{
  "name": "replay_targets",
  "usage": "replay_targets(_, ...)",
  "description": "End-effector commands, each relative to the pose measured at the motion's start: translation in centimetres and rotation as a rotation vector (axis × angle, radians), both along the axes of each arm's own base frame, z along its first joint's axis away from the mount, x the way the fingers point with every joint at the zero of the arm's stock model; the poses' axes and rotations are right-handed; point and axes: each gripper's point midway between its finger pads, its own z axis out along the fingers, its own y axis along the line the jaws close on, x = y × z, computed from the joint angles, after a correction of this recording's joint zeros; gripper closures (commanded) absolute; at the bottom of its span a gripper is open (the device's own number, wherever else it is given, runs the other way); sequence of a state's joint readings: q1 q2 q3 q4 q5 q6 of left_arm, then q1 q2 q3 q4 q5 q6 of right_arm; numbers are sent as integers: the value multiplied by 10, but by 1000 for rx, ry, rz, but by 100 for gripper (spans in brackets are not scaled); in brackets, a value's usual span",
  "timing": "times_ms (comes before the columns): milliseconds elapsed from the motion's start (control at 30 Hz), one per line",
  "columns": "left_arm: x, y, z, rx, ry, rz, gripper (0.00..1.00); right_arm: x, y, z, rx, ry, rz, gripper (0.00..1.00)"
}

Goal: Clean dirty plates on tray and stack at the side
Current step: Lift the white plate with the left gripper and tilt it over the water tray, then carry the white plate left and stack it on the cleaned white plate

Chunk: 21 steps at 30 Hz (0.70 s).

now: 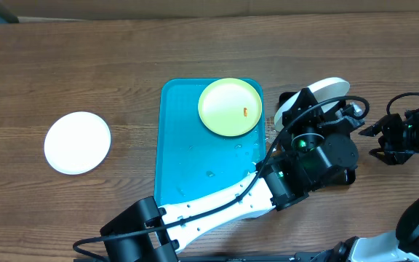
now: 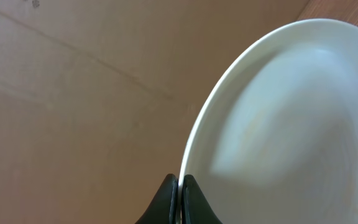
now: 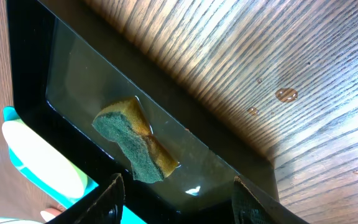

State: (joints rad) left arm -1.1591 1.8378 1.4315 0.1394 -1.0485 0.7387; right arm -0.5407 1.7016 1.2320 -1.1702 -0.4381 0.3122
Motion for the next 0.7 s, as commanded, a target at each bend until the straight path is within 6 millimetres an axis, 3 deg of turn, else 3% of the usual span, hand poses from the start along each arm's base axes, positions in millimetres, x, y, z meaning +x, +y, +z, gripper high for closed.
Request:
replay_targets(0, 5, 18, 2, -162, 2, 123, 96, 2, 1, 7, -10, -29, 12, 43)
replay_targets(200, 10, 68, -11, -323, 56, 292, 96, 2, 1, 7, -11, -29, 12, 43)
replay_targets(333, 6, 110, -24, -568, 334, 314, 96, 2, 1, 7, -8, -31, 12, 43)
replay_targets(467, -2, 186, -29, -828, 554, 509, 96, 2, 1, 7, -9, -31, 12, 43)
replay_targets(667, -17, 334, -29, -942, 597, 893, 96, 3, 1, 7, -10, -34, 12, 43)
